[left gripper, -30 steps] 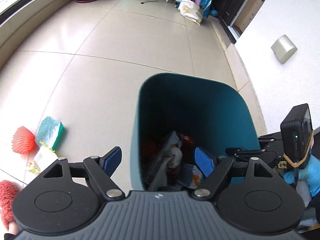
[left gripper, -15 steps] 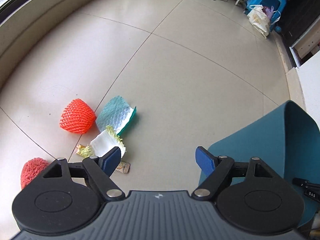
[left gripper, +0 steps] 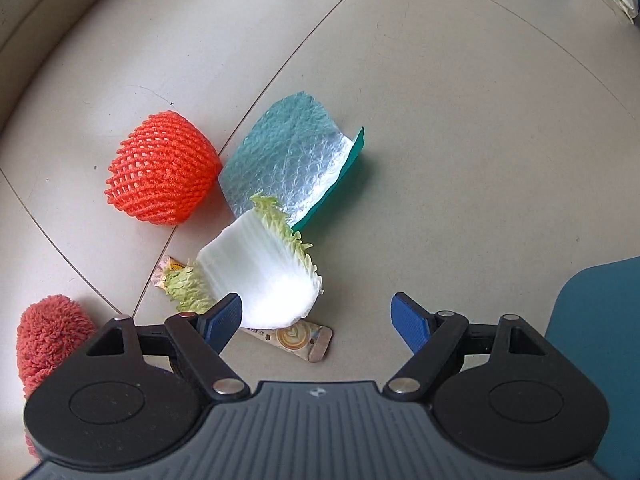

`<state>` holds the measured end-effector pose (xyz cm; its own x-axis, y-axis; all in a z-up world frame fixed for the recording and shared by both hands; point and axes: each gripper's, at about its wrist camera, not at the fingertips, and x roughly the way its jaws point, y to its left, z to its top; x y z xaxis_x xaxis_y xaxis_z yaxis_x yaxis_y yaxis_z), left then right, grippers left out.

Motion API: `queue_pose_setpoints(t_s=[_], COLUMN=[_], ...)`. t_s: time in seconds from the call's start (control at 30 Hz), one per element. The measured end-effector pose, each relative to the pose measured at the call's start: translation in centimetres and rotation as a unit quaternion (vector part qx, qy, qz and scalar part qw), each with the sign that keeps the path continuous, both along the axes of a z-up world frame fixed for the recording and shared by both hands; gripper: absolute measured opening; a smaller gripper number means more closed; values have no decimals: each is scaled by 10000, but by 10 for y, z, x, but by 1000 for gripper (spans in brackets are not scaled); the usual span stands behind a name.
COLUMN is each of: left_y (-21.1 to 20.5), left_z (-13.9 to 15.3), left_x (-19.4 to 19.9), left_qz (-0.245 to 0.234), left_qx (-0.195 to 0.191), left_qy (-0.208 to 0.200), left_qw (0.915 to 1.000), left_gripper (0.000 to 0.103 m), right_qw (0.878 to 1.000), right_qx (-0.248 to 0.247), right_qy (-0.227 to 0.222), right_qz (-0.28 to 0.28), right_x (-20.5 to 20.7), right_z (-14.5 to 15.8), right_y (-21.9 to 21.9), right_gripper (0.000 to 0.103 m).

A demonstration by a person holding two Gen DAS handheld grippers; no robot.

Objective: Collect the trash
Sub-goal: 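Lower the left gripper and grasp the white cabbage leaf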

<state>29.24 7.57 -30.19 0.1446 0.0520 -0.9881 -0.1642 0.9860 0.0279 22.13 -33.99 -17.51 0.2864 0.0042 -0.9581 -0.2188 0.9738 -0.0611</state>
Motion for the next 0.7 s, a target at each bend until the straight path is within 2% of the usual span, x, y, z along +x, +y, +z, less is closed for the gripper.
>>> queue_pose_setpoints(t_s=[0.1,0.23,0.3,0.37,0.43,0.5,0.6,0.7], left_y=[3,8,12,13,14,17,20,26], left_z=[-23,-42,-48,-48,-46,-41,-29,-16], left_x=[4,9,9,9,8,6,4,1], left_qz=[104,167,213,219,188,210,296,404], left_qx=[39,283,360,474,537,460,593,458], left_qy=[151,299,375,354,333,251,124,56], left_qw=[9998,9990,9984,9980,9978,9984,9977,9981], left_gripper=[81,80,59,55,43,24,12,8], right_qw=[10000,10000,10000,10000,10000,10000,10000,10000], right_qx=[-5,-1,-12,-3,4,8,-4,5], right_qy=[-3,-8,-8,-6,-3,-8,-11,-17], right_qz=[27,55,66,46,30,25,50,39], right_x=[0,-2,-2,-2,-2,-3,-3,-2], right_z=[1,3,2,2,2,3,3,4], right_y=[0,0,1,1,1,1,1,0], right_gripper=[12,12,12,12,12,12,11,11])
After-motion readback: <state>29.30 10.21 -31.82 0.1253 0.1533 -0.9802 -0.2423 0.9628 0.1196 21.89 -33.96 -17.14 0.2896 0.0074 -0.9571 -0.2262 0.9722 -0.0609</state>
